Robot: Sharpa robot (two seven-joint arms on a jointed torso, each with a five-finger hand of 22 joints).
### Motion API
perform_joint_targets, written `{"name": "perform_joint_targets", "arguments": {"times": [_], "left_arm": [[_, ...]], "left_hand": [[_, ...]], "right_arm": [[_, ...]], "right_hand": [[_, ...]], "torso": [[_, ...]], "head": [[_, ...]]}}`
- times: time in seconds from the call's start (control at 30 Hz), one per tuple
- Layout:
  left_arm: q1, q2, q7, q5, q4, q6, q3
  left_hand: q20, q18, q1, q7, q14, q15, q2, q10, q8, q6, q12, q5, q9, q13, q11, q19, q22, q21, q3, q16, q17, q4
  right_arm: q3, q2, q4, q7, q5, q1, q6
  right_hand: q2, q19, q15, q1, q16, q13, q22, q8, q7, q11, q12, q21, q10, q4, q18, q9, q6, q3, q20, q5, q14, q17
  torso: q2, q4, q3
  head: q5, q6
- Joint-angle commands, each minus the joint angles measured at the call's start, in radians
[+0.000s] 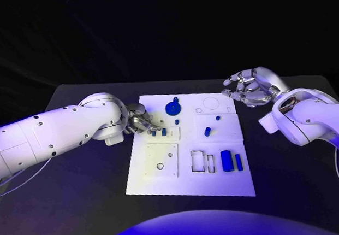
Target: Assemble the parts on the task board
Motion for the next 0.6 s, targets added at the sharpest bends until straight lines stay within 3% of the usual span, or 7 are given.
{"name": "perform_joint_targets", "arguments": {"times": [0.03,0.27,0.33,0.43,0.53,0.57,0.6], "left_arm": [[0.000,-0.004,0.007,0.024,0.007,-0.042,0.006],[0.004,-0.023,0.035,0.066,0.025,-0.125,0.025],[0.005,-0.026,0.062,0.085,0.029,-0.157,0.027],[0.006,-0.026,0.118,0.104,0.031,-0.195,0.029],[0.007,-0.019,0.200,0.115,0.032,-0.244,0.028],[0.007,-0.016,0.237,0.112,0.032,-0.264,0.026],[0.006,-0.012,0.274,0.104,0.032,-0.282,0.024]], "left_hand": [[-0.002,-0.009,-0.011,0.001,0.011,-0.005,-0.002,-0.012,-0.005,0.004,-0.009,-0.004,-0.002,-0.009,-0.001,-0.006,-0.009,-0.009,-0.006,-0.006,0.000,0.001],[0.005,0.003,0.024,0.020,0.009,0.006,0.011,-0.063,-0.030,-0.047,-0.049,0.009,-0.010,-0.071,0.014,-0.044,-0.067,-0.043,-0.025,-0.009,-0.002,-0.001],[0.012,0.015,0.047,0.032,0.005,0.015,0.012,-0.110,-0.043,-0.072,-0.090,0.012,-0.017,-0.135,0.025,-0.083,-0.124,-0.077,-0.030,-0.015,-0.008,-0.001],[0.025,0.032,0.095,0.050,-0.015,0.030,0.002,-0.156,-0.056,-0.105,-0.114,0.016,-0.028,-0.159,0.041,-0.142,-0.210,-0.133,-0.036,-0.045,-0.040,-0.002],[0.046,0.079,0.195,0.077,-0.052,0.055,-0.010,-0.242,-0.075,-0.148,-0.160,0.016,-0.051,-0.190,0.068,-0.317,-0.454,-0.306,-0.027,-0.088,-0.094,-0.003],[0.058,0.096,0.261,0.096,-0.116,0.070,-0.017,-0.279,-0.091,-0.165,-0.185,0.016,-0.070,-0.209,0.083,-0.397,-0.563,-0.397,-0.013,-0.164,-0.188,-0.007],[0.070,0.096,0.310,0.107,-0.169,0.080,-0.020,-0.302,-0.103,-0.170,-0.203,0.014,-0.089,-0.227,0.093,-0.408,-0.581,-0.427,-0.003,-0.218,-0.257,-0.008]], "right_arm": [[0.000,0.000,0.000,0.007,-0.006,-0.001,0.008],[0.000,0.001,-0.001,0.006,-0.006,-0.001,0.008],[0.000,0.001,-0.002,0.006,-0.006,-0.001,0.007],[0.000,0.001,-0.002,0.006,-0.006,-0.001,0.007],[0.000,0.001,-0.002,0.006,-0.006,-0.001,0.007],[0.000,0.001,-0.002,0.006,-0.006,-0.001,0.007],[0.000,0.001,-0.002,0.006,-0.006,-0.001,0.007]], "right_hand": [[0.006,-0.005,0.000,-0.004,-0.005,-0.001,-0.002,0.005,0.002,-0.001,-0.003,-0.007,-0.005,0.004,0.006,0.001,-0.008,0.000,0.002,0.004,-0.007,-0.001],[0.006,-0.005,0.000,-0.004,-0.005,-0.001,-0.002,0.005,0.002,-0.001,-0.003,-0.007,-0.005,0.004,0.006,0.001,-0.008,0.000,0.002,0.004,-0.007,-0.001],[0.006,-0.005,0.000,-0.004,-0.005,-0.001,-0.002,0.005,0.002,-0.001,-0.003,-0.007,-0.005,0.004,0.006,0.001,-0.008,0.000,0.002,0.004,-0.007,-0.001],[0.006,-0.005,0.000,-0.004,-0.005,-0.001,-0.002,0.005,0.002,-0.001,-0.003,-0.007,-0.005,0.004,0.006,0.001,-0.008,0.000,0.002,0.004,-0.007,-0.001],[0.006,-0.006,0.001,-0.004,-0.007,-0.001,-0.004,0.005,0.002,0.000,-0.003,-0.010,-0.006,0.006,0.007,0.001,-0.010,-0.002,0.002,0.005,-0.008,-0.002],[0.006,-0.006,0.001,-0.004,-0.007,-0.001,-0.004,0.005,0.002,0.000,-0.003,-0.010,-0.006,0.006,0.007,0.001,-0.010,-0.002,0.002,0.005,-0.008,-0.002],[0.006,-0.006,0.001,-0.004,-0.007,-0.001,-0.004,0.005,0.002,0.000,-0.003,-0.010,-0.006,0.006,0.007,0.001,-0.010,-0.002,0.002,0.005,-0.008,-0.002]], "torso": [[-0.001,0.0009,-0.0006],[-0.002,0.0014,0.0017],[-0.002,0.0009,0.0012],[-0.001,0.0011,0.0006],[-0.001,0.0013,0.0003],[-0.001,0.0012,0.0005],[-0.001,0.0015,0.0005]], "head": [[-0.004,0.002],[-0.003,0.005],[-0.002,0.007],[-0.004,0.008],[-0.006,0.010],[-0.006,0.010],[-0.007,0.011]]}}
